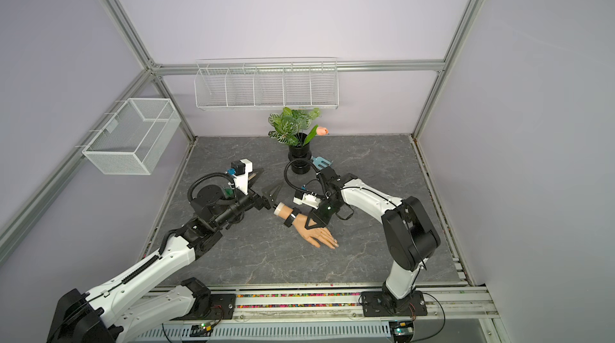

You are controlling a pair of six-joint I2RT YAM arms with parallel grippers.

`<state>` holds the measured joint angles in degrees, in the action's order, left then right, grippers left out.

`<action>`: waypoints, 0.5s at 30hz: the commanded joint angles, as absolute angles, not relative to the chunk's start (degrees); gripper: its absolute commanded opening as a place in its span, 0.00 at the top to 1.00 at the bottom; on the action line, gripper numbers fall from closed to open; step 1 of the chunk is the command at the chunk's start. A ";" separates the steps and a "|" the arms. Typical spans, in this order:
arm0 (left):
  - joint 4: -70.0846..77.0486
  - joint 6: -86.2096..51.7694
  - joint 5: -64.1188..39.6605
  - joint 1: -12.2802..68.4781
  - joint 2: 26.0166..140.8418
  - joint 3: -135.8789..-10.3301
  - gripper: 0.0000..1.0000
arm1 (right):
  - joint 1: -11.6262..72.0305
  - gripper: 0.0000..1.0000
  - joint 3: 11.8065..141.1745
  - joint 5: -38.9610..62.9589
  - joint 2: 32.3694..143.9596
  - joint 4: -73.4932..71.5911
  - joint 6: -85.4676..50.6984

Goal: Take off the watch
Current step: Adjust the hand at the center of the board.

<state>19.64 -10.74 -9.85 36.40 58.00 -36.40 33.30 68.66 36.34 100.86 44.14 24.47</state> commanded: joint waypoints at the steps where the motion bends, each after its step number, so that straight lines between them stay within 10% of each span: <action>1: 15.02 -14.58 -7.81 36.56 59.72 -36.65 0.01 | 32.76 0.85 71.07 38.63 102.90 45.79 19.90; 15: 13.45 -16.20 -4.56 37.43 64.13 -33.32 0.00 | 29.72 0.59 66.72 39.82 107.43 30.60 3.73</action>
<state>14.48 -16.08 -6.59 37.04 64.07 -34.13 30.46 68.75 37.50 109.58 37.23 10.41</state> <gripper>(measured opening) 0.992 0.405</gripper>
